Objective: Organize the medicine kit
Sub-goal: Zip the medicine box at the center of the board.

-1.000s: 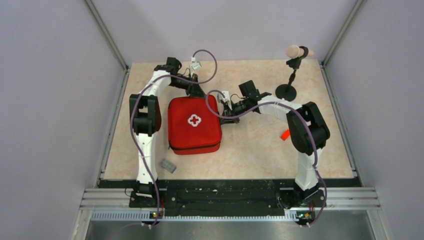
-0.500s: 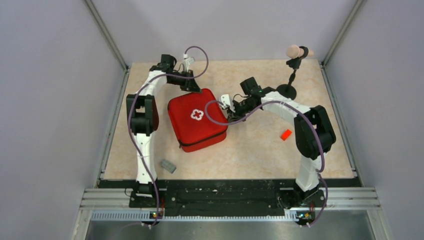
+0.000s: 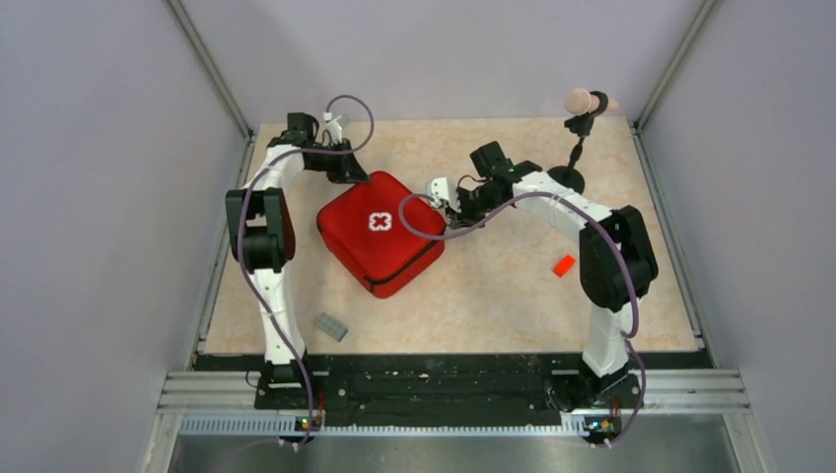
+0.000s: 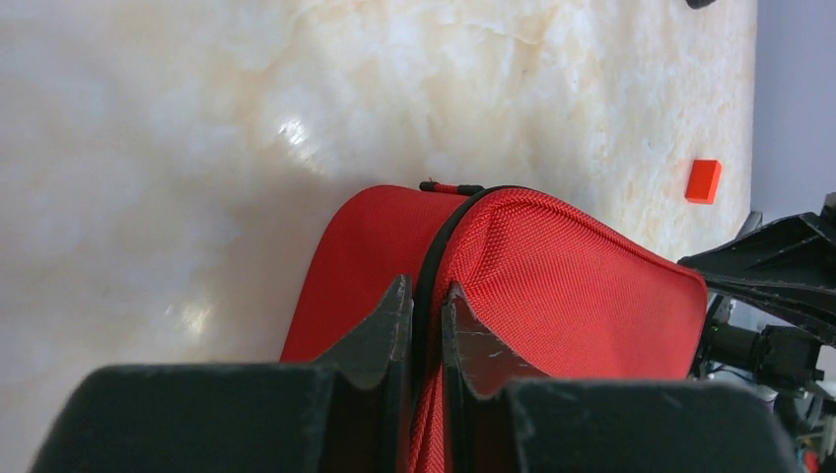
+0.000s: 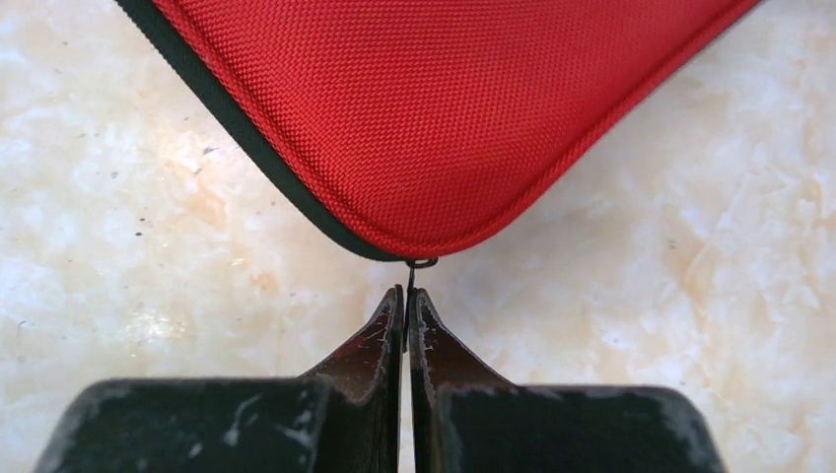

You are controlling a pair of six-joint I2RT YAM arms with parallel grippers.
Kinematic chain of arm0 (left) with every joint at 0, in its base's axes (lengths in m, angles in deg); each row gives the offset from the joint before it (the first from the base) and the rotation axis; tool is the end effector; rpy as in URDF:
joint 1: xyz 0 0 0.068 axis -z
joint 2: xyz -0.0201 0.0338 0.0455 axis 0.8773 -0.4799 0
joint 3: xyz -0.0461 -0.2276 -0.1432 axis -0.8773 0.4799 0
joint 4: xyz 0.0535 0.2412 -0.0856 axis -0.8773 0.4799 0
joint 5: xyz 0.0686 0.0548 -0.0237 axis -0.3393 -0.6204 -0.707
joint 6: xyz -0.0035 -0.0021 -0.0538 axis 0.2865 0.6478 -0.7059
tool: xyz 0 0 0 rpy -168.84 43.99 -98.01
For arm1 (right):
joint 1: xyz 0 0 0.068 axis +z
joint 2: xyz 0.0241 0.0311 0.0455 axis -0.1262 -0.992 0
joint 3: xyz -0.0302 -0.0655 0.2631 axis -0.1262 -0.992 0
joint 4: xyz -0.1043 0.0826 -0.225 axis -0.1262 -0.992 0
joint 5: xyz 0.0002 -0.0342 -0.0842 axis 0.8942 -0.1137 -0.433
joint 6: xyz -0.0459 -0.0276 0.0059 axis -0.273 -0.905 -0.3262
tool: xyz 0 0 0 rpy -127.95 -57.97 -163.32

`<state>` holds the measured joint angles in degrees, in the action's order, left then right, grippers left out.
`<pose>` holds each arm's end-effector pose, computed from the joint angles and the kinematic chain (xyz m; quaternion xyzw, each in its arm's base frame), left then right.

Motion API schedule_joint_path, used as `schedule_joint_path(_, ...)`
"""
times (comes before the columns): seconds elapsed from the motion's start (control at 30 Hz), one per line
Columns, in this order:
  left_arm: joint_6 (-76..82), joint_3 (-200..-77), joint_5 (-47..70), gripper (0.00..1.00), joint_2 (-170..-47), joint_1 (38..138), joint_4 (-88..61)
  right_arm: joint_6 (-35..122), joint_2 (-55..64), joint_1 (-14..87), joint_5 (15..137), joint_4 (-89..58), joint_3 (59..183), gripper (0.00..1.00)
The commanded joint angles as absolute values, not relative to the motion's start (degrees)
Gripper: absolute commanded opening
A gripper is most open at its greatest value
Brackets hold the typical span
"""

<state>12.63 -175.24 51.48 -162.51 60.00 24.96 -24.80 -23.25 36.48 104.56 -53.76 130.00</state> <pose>0.4922 -0.0152 0.2033 0.0886 0.8792 -0.3926 0.2550 0.3384 0.2132 0.2283 -0.7079 0.5994 0.2248 0.2985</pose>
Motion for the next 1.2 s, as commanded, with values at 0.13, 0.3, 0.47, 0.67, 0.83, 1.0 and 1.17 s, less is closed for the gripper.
schedule_joint_path(0.13,13.0,-162.2,49.5,0.42,-149.2,53.1,13.6,-27.1,-27.1,36.4,99.0,-60.4,136.6,0.00)
schedule_joint_path(0.3,11.6,-158.0,60.3,0.67,-147.8,53.9,-3.9,-29.6,-31.2,36.2,98.9,-60.4,143.6,0.00)
schedule_joint_path(0.47,17.2,-170.8,70.1,0.69,-156.1,58.9,4.0,-33.4,-32.5,36.2,98.9,-60.4,146.1,0.00)
schedule_joint_path(0.67,30.5,-173.3,75.9,0.70,-159.3,65.1,14.7,-38.8,-32.4,36.1,98.9,-60.3,147.7,0.00)
schedule_joint_path(0.83,41.2,-175.8,78.2,0.71,-161.8,68.7,27.5,-40.1,-31.7,36.0,99.7,-60.3,148.8,0.00)
schedule_joint_path(1.0,56.1,-180.1,77.9,0.68,-164.6,71.0,46.0,-43.4,-31.8,36.0,98.6,-62.9,149.6,0.00)
schedule_joint_path(1.17,71.1,-186.8,75.1,0.63,-169.2,73.1,66.1,-45.2,-31.9,36.0,98.7,-63.0,149.7,0.00)
